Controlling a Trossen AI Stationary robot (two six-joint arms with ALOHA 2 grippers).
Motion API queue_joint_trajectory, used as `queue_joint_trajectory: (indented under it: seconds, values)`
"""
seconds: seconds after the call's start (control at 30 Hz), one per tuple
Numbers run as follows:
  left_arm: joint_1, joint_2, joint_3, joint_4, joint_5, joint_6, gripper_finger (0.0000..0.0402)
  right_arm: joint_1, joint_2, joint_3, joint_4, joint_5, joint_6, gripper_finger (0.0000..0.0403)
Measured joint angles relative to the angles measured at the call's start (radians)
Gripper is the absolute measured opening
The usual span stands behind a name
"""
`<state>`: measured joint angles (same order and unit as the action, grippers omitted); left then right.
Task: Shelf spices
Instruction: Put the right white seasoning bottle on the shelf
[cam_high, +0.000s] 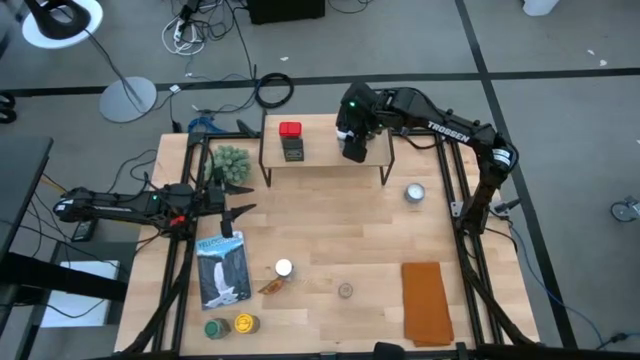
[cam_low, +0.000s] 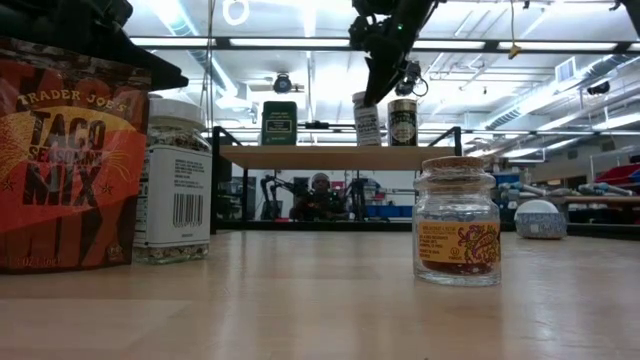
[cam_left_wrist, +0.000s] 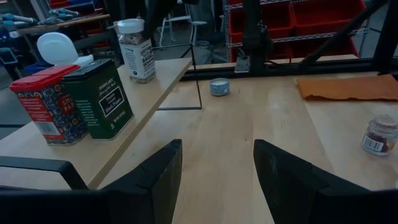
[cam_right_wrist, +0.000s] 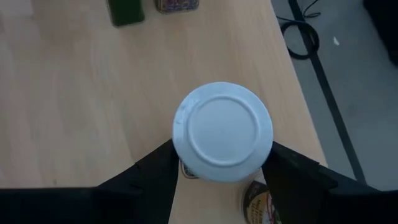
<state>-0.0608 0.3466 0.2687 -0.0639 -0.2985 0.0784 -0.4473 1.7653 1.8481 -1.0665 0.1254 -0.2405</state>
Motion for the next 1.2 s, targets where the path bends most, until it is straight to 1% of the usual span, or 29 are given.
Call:
queue_joint_trajectory:
  seconds: [0.2,0.63,0.83,1.0,1.2]
  values:
    - [0.000,0.000,0.000,0.000,0.000,0.000,0.0204,0.000,0.000,0.001,0.033,-0.052,0.001,0.0217]
    - [0.000,0.000,0.000,0.000,0.000,0.000,0.0204,-0.007,0.000,0.001,0.040,-0.050,0.001,0.0219]
    - [0.000,0.000,0.000,-0.001,0.000,0.000,0.0204,-0.007,-0.008,0.001,0.027,0.007,0.000,0.0217]
    - [0.000,0.000,0.000,-0.001,0.000,0.000,0.0204,-0.008,-0.028,0.001,0.011,0.009,0.004,0.0219]
    - [0.000,0.000,0.000,-0.001,0.000,0.000,0.0204,0.012,-0.059,0.001,-0.026,0.000,0.090,0.0217]
